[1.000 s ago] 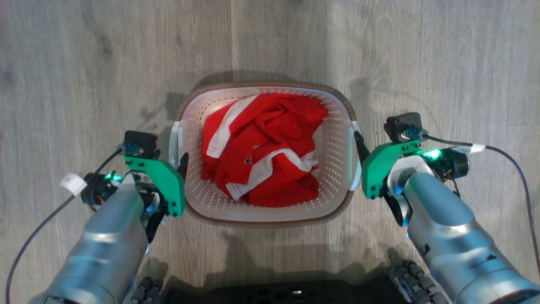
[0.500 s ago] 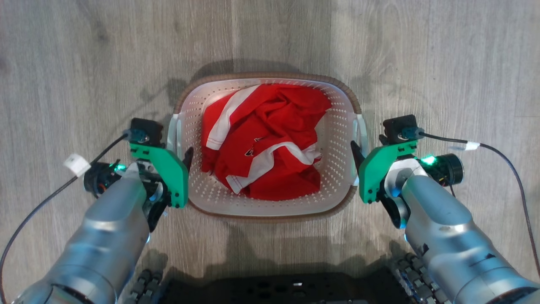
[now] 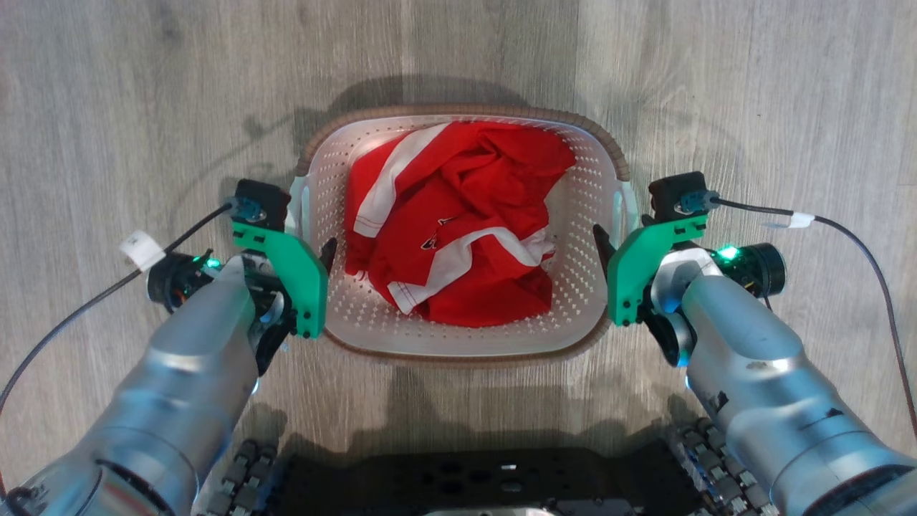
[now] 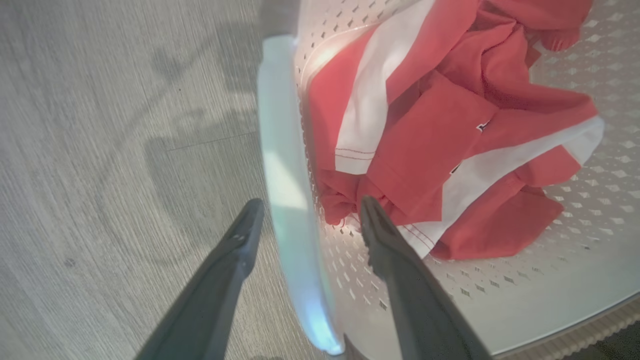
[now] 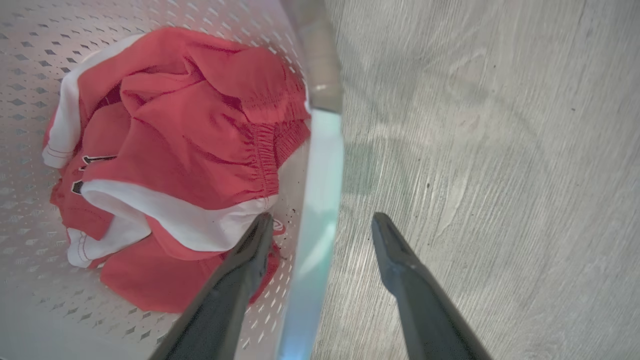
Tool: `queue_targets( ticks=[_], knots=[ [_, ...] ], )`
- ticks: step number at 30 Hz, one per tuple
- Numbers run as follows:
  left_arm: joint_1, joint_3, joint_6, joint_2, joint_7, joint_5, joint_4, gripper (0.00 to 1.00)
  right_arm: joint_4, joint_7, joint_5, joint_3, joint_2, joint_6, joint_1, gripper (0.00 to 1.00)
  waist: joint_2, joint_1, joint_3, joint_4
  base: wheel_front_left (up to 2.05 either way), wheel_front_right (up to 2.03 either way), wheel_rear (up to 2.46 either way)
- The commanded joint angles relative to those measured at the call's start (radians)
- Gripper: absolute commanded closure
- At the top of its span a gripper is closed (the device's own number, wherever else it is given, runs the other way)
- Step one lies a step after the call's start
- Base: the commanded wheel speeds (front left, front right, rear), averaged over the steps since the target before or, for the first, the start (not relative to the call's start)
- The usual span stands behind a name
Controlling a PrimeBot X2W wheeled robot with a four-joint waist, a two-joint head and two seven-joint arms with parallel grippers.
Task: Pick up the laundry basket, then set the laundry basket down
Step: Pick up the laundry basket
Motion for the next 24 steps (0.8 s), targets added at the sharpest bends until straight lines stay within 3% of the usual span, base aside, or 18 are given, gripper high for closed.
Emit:
queue_targets(
  ticks=[1,24],
  knots=[
    [0.004,0.005,0.001,0.027,0.001,-0.005,0.000,0.00,-0.003,0.002,0.008,0.019,0.011,0.006,0.040,0.00,0.0000,0.0000,0.003,0.000,0.00,0.00,0.00],
    [-0.045,-0.122,0.001,0.017,-0.010,-0.111,0.032,0.00,0.033,-0.037,0.075,0.055,0.011,0.006,0.014,0.00,0.0000,0.0000,0.057,-0.002,0.00,0.00,0.00]
  ],
)
